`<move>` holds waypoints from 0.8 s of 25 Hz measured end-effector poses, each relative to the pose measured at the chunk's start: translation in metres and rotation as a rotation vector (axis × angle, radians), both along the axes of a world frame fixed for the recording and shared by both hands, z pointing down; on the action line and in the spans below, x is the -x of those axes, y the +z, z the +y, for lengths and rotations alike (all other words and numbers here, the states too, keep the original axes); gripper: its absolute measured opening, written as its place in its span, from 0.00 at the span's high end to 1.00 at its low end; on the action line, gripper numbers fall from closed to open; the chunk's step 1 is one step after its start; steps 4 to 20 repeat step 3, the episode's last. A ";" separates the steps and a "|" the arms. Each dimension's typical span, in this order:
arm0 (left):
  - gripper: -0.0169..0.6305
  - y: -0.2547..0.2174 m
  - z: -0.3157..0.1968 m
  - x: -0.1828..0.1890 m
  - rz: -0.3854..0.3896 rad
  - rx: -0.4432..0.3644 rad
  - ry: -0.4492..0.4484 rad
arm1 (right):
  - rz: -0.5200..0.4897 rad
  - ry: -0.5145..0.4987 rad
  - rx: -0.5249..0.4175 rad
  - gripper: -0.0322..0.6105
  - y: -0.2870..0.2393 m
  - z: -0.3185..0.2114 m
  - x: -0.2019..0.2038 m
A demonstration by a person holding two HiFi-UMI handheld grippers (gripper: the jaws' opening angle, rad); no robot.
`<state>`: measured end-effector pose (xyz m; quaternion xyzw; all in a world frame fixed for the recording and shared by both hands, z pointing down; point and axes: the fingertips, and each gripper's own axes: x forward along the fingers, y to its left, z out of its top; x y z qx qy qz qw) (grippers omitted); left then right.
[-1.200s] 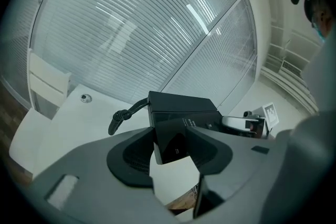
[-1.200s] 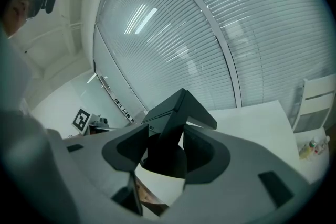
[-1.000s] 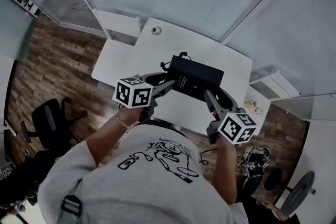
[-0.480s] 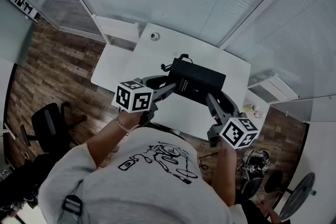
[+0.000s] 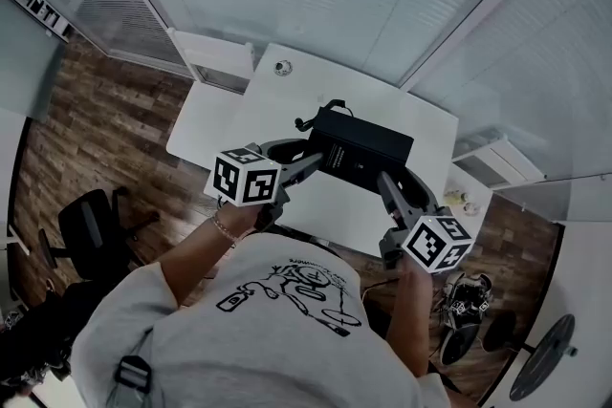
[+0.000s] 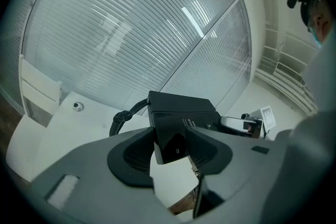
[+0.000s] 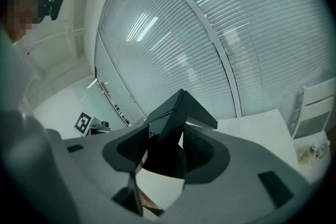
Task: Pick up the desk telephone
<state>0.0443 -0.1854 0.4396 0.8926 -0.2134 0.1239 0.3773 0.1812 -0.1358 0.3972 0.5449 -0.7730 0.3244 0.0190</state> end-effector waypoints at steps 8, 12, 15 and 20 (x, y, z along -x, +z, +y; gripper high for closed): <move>0.71 0.000 -0.001 0.000 0.002 -0.001 -0.002 | 0.001 0.002 0.000 0.65 0.000 0.000 0.000; 0.71 0.000 -0.001 0.000 0.002 -0.001 -0.002 | 0.001 0.002 0.000 0.65 0.000 0.000 0.000; 0.71 0.000 -0.001 0.000 0.002 -0.001 -0.002 | 0.001 0.002 0.000 0.65 0.000 0.000 0.000; 0.71 0.000 -0.001 0.000 0.002 -0.001 -0.002 | 0.001 0.002 0.000 0.65 0.000 0.000 0.000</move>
